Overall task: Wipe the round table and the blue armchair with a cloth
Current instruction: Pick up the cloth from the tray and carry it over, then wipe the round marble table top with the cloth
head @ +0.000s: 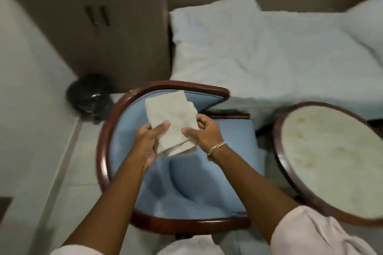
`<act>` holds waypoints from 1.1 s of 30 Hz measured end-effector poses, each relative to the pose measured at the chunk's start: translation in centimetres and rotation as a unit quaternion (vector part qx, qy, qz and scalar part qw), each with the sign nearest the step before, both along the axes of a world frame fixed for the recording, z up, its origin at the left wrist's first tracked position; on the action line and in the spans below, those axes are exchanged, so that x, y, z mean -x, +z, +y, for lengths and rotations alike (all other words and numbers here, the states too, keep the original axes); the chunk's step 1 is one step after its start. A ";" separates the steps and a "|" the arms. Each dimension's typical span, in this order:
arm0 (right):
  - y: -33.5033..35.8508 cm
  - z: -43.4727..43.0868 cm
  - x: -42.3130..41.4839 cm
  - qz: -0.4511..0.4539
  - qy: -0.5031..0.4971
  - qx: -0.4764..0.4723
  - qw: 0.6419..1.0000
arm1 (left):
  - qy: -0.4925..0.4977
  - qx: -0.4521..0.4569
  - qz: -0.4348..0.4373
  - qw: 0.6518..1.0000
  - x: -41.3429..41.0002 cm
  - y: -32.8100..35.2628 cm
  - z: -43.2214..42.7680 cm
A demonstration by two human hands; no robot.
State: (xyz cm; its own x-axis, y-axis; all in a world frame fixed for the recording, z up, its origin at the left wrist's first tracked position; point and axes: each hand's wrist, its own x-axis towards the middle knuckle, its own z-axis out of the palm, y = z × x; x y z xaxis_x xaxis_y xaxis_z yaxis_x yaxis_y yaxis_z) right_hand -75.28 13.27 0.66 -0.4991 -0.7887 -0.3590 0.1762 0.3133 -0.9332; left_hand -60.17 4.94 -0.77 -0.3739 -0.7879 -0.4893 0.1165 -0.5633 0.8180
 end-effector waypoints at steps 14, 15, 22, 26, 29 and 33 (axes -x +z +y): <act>-15.0 24.4 34.5 -0.014 -0.278 -0.147 0.949 | -0.290 0.063 -0.182 0.938 38.7 -13.4 18.8; -17.1 26.2 37.7 -0.023 -0.277 -0.166 0.946 | -0.296 0.042 -0.182 0.937 41.0 -15.1 20.5; -27.7 33.9 50.4 0.277 -0.198 -0.361 0.868 | -0.465 0.282 -0.395 0.740 49.3 -27.5 29.6; -30.7 32.7 48.9 0.532 0.113 -0.307 0.781 | -0.508 0.346 -0.478 0.628 50.1 -29.3 31.0; -32.6 31.5 52.9 0.596 0.182 -0.277 0.732 | -0.507 0.335 -0.502 0.616 50.3 -30.5 31.6; -34.5 22.9 61.3 0.541 0.045 -0.333 0.771 | -0.478 0.316 -0.520 0.634 51.2 -31.9 32.7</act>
State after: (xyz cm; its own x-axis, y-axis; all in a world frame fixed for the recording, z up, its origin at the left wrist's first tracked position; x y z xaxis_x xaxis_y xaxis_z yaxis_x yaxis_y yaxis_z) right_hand -136.55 36.12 -33.80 -0.7438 -0.6591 -0.1108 -0.6439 0.7511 -0.1456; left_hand -111.35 37.62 -32.70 -0.5620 -0.6061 -0.5629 -0.8181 0.5075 0.2705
